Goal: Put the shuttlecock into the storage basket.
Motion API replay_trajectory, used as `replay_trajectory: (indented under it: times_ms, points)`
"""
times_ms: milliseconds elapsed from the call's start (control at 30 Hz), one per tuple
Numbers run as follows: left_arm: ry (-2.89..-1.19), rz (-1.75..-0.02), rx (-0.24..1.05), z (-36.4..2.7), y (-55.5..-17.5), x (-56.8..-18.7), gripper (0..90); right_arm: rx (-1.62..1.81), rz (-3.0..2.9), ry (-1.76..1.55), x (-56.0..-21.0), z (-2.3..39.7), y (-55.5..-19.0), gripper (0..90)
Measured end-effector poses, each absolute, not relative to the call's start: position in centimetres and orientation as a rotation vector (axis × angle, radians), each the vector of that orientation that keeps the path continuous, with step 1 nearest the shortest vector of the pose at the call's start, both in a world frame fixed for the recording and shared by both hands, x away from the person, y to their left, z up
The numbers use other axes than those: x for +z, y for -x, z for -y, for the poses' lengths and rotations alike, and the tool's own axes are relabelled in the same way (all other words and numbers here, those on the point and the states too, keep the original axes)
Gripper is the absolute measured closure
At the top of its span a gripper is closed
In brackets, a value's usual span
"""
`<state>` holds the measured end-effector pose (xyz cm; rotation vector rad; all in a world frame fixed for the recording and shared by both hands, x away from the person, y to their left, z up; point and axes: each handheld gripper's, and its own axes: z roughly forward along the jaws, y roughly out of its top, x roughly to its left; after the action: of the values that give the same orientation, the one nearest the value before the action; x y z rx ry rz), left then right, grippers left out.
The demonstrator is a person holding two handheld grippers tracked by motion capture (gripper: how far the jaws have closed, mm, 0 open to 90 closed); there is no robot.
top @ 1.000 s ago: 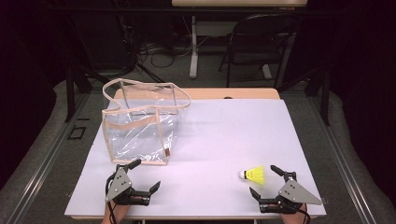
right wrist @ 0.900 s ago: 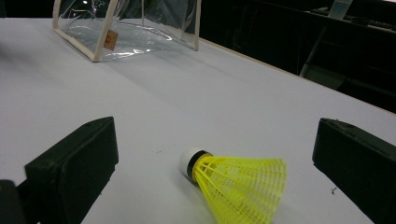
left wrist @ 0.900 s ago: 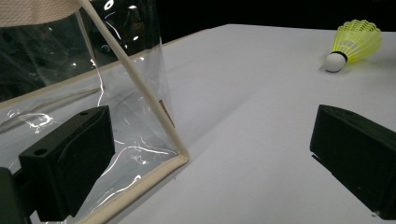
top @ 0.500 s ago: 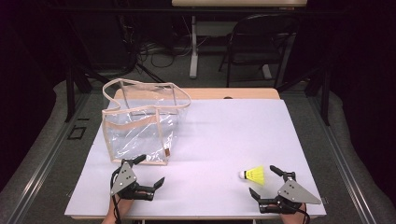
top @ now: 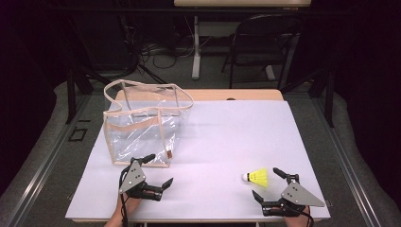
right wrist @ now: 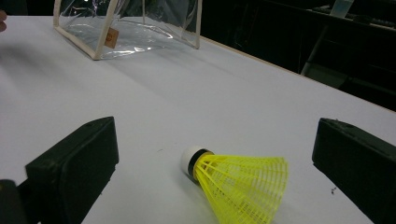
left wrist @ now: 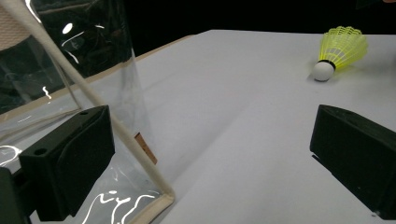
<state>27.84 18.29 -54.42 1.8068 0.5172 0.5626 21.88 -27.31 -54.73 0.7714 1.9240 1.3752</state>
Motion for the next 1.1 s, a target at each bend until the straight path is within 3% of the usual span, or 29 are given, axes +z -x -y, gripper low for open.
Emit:
replay_trajectory:
  times_ms: [1100]
  points:
    - [-1.857,-0.397,0.471,-12.7,-30.9,-53.6,0.1,1.38,-1.923,-0.785,-54.6,27.5,-21.8,0.2]
